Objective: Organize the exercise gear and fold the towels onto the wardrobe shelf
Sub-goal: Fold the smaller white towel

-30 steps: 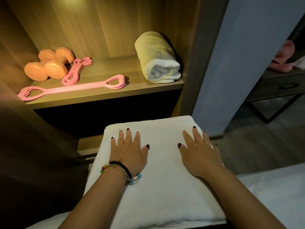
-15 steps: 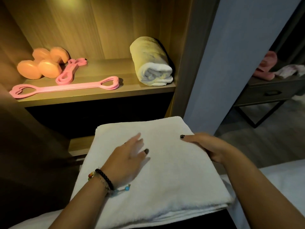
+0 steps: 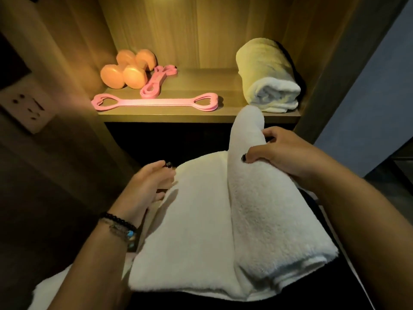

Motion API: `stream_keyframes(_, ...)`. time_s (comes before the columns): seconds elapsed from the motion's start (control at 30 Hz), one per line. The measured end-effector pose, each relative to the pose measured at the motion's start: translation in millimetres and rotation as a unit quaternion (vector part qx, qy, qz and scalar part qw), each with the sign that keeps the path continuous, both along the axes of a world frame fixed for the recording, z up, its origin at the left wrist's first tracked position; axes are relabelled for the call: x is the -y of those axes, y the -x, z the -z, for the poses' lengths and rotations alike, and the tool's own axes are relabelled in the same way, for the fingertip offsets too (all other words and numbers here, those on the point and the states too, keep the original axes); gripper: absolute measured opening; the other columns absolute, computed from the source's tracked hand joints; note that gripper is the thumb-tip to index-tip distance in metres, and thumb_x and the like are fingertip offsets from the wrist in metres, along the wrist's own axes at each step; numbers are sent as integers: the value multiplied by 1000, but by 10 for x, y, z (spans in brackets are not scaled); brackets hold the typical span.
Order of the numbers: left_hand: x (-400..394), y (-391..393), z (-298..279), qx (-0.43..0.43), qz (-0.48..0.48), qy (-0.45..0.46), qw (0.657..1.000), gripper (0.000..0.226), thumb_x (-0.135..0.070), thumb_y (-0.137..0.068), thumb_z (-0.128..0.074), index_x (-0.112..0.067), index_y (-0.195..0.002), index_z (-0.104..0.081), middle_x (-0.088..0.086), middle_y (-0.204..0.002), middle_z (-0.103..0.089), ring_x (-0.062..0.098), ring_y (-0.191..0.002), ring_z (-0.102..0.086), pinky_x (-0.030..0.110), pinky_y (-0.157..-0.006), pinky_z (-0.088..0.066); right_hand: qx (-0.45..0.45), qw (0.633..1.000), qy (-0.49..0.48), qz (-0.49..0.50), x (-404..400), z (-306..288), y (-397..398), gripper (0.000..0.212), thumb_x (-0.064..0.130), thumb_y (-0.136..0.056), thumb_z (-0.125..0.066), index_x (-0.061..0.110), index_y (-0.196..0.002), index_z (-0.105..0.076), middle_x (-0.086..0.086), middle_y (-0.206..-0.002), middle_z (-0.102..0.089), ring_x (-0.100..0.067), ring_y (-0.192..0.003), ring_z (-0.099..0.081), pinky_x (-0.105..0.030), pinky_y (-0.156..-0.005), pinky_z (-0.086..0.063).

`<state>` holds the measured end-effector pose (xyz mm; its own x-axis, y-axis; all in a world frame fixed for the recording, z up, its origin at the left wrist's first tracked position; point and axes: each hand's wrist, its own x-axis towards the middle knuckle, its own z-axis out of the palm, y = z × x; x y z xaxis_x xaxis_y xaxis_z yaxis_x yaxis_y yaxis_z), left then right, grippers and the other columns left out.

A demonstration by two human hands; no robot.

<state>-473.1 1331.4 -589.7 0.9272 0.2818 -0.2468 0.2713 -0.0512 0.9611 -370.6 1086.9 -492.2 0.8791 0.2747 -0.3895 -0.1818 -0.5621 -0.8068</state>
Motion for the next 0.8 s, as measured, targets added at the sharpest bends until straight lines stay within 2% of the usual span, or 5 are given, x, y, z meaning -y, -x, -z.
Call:
stream_keyframes(0.1,-231,71,57,-166,37,-76,982,59,-50,-79,-67,-17,-127,-56,-1,-122,-62,20,-115,-56,40,-101,-43,7,1000,7,-14,-162,-28,-25,72,33,-70,-77,25,-132,-41,-1,-121,-50,-20,-101,-54,-34,-74,-48)
stream_keyframes(0.2,-217,97,250,-256,99,114,955,65,-50,-67,-78,-9,-117,-66,10,-110,-71,28,-98,-68,45,-97,-50,15,999,22,-29,-296,-14,-12,74,32,-73,-76,24,-135,-38,-2,-121,-49,-21,-101,-53,-35,-76,-48)
stream_keyframes(0.37,-207,98,473,-231,-9,325,917,46,-31,-78,-68,-5,-117,-67,16,-107,-70,30,-83,-70,41,-81,-55,33,999,32,-30,-336,-18,9,73,33,-73,-75,23,-136,-38,-2,-119,-50,-17,-94,-53,-28,-62,-42)
stream_keyframes(0.57,-31,38,342,-178,-32,174,968,46,-28,-79,-74,-4,-117,-65,13,-108,-71,34,-102,-66,50,-98,-49,95,994,42,-40,-484,-128,53,77,32,-71,-77,19,-138,-40,-2,-120,-50,-20,-102,-52,-26,-65,-41)
stream_keyframes(0.8,87,77,100,-100,-49,266,957,32,-11,-99,-44,6,-122,-57,10,-78,-74,18,-67,-72,23,-52,-54,149,981,85,-86,-1045,84,296,77,45,-78,-69,28,-143,-32,-1,-132,-46,-19,-110,-48,-32,-83,-44)
